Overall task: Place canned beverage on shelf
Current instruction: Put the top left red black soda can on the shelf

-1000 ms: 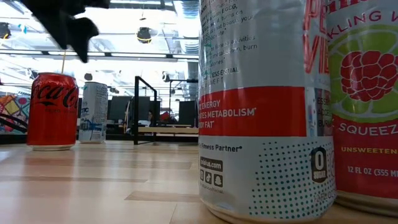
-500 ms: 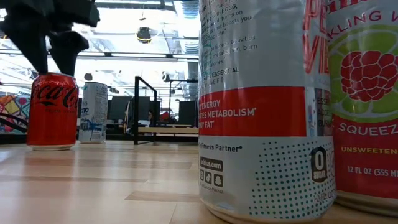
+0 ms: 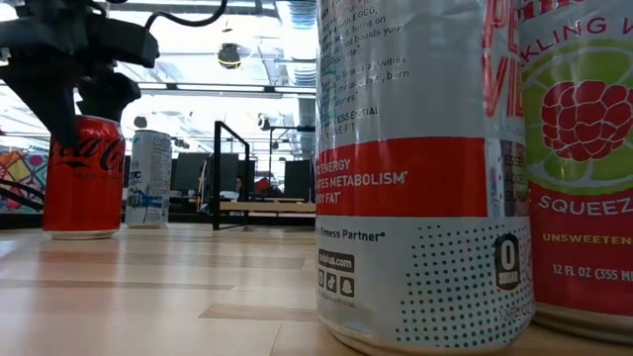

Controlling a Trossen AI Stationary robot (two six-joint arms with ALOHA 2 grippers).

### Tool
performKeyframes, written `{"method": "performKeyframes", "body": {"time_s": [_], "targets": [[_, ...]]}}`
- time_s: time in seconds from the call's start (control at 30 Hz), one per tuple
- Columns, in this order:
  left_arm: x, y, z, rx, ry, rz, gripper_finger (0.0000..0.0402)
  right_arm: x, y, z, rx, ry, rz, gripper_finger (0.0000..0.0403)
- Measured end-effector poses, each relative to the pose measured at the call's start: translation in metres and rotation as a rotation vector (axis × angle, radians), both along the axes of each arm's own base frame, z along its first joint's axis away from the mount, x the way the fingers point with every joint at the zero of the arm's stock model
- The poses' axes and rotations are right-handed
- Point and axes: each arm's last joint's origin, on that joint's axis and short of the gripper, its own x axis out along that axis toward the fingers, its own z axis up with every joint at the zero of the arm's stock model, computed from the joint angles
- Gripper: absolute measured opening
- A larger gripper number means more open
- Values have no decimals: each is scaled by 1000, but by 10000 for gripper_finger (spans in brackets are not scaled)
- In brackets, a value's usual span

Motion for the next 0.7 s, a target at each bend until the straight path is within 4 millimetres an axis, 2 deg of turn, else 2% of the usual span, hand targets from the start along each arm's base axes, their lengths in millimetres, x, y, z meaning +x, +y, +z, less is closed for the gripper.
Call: {"method": "performKeyframes", "body": {"time_s": [0.13,0.3,0.4,0.53,0.7], "targets": [[1,4,0,-25,7,10,338,0,0,0,0,0,0,322],[2,10,0,-60,16,6,282,0,0,0,4,0,-1,322],[4,15,4,-78,14,-1,281,0,0,-1,12,6,-3,322],[15,20,27,-106,-85,-30,281,0,0,-1,10,13,-2,322],[41,28,66,-53,-232,-97,281,-1,0,-3,48,17,-13,322]]}}
